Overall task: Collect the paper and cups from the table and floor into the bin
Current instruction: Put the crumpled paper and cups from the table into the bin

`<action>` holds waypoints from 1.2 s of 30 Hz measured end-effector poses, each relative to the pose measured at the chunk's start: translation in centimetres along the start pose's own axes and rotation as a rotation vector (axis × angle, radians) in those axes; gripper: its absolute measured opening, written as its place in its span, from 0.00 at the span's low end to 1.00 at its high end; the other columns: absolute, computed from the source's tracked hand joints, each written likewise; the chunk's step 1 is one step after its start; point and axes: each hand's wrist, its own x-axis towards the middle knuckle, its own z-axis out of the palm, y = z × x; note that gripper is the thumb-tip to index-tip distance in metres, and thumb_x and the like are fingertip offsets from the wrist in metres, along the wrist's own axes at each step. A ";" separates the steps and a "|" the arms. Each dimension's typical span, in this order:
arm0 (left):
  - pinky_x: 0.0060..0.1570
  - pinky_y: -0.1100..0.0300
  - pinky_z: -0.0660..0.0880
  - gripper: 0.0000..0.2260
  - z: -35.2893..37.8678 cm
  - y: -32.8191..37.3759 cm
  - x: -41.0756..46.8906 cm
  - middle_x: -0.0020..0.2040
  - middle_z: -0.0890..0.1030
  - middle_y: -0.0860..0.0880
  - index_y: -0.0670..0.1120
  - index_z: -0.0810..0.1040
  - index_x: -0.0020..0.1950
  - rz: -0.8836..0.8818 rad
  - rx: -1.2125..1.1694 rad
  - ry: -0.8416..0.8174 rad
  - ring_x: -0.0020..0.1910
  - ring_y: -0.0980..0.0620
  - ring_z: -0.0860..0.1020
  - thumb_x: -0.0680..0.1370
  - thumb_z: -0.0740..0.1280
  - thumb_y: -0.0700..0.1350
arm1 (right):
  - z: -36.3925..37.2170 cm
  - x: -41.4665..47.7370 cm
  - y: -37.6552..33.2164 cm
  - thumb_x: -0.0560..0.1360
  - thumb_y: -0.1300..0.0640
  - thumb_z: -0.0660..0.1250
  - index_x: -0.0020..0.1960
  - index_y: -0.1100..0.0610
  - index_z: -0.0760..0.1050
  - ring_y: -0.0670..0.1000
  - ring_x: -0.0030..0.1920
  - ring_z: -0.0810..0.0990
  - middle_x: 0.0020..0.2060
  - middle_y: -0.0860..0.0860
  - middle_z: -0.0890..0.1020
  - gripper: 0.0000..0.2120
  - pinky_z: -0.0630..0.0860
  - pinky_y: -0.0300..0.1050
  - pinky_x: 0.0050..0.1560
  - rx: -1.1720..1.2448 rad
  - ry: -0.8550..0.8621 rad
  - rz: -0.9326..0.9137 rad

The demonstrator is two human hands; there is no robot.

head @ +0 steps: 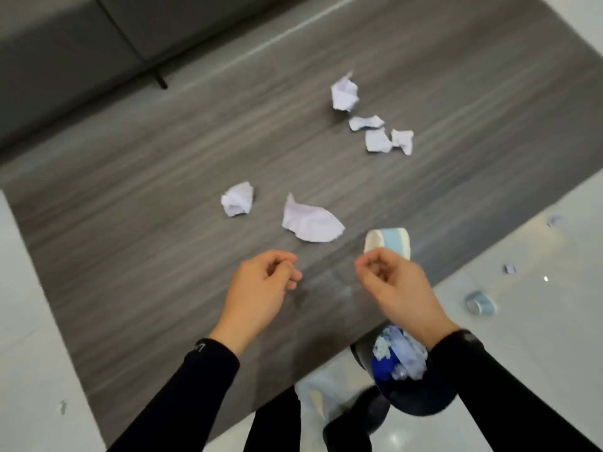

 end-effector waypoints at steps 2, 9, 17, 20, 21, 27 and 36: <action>0.32 0.71 0.74 0.12 -2.5 -0.1 0.9 0.29 0.82 0.55 0.51 0.78 0.39 -0.016 0.025 0.043 0.27 0.62 0.78 0.77 0.61 0.37 | 1.2 -0.4 -0.5 0.72 0.57 0.68 0.37 0.49 0.76 0.38 0.25 0.71 0.25 0.39 0.76 0.06 0.68 0.28 0.31 -0.076 -0.095 -0.034; 0.59 0.59 0.63 0.11 -6.7 0.5 7.4 0.64 0.75 0.46 0.49 0.80 0.54 0.297 0.760 0.230 0.63 0.45 0.69 0.73 0.66 0.42 | 3.2 1.1 -1.1 0.71 0.57 0.68 0.39 0.46 0.75 0.39 0.27 0.73 0.26 0.43 0.77 0.07 0.70 0.29 0.32 -0.127 -0.100 0.004; 0.62 0.50 0.67 0.19 -6.8 -0.4 13.2 0.71 0.65 0.41 0.48 0.73 0.65 0.123 1.093 -0.084 0.65 0.38 0.67 0.74 0.64 0.41 | 5.2 4.5 -2.1 0.71 0.59 0.67 0.48 0.45 0.72 0.34 0.35 0.75 0.36 0.42 0.77 0.11 0.69 0.23 0.37 -0.153 0.046 -0.006; 0.49 0.53 0.70 0.11 -6.9 -1.2 12.9 0.57 0.76 0.41 0.44 0.78 0.55 0.135 1.019 0.027 0.53 0.40 0.75 0.74 0.65 0.41 | 5.9 5.7 -2.6 0.71 0.59 0.67 0.57 0.50 0.74 0.39 0.43 0.76 0.49 0.43 0.75 0.15 0.69 0.31 0.46 -0.261 0.084 -0.067; 0.46 0.55 0.69 0.09 -7.0 -1.1 12.6 0.54 0.78 0.41 0.44 0.79 0.52 0.106 0.951 0.063 0.52 0.40 0.76 0.73 0.67 0.43 | 6.1 6.2 -2.7 0.71 0.60 0.67 0.60 0.51 0.73 0.42 0.48 0.76 0.54 0.45 0.74 0.18 0.70 0.35 0.49 -0.305 0.087 -0.103; 0.40 0.60 0.65 0.07 -8.1 -1.1 9.1 0.45 0.83 0.43 0.51 0.76 0.37 0.021 0.673 0.157 0.47 0.42 0.79 0.69 0.73 0.49 | 8.6 9.4 -3.3 0.72 0.54 0.68 0.73 0.48 0.59 0.53 0.62 0.74 0.71 0.49 0.65 0.33 0.74 0.49 0.58 -0.567 -0.105 -0.056; 0.33 0.74 0.67 0.11 -7.8 -2.6 4.7 0.33 0.79 0.59 0.59 0.79 0.49 0.025 0.369 0.078 0.33 0.60 0.76 0.70 0.72 0.45 | 10.3 9.0 -2.7 0.75 0.56 0.64 0.36 0.48 0.71 0.48 0.40 0.78 0.37 0.47 0.79 0.10 0.69 0.33 0.39 -0.253 0.035 -0.033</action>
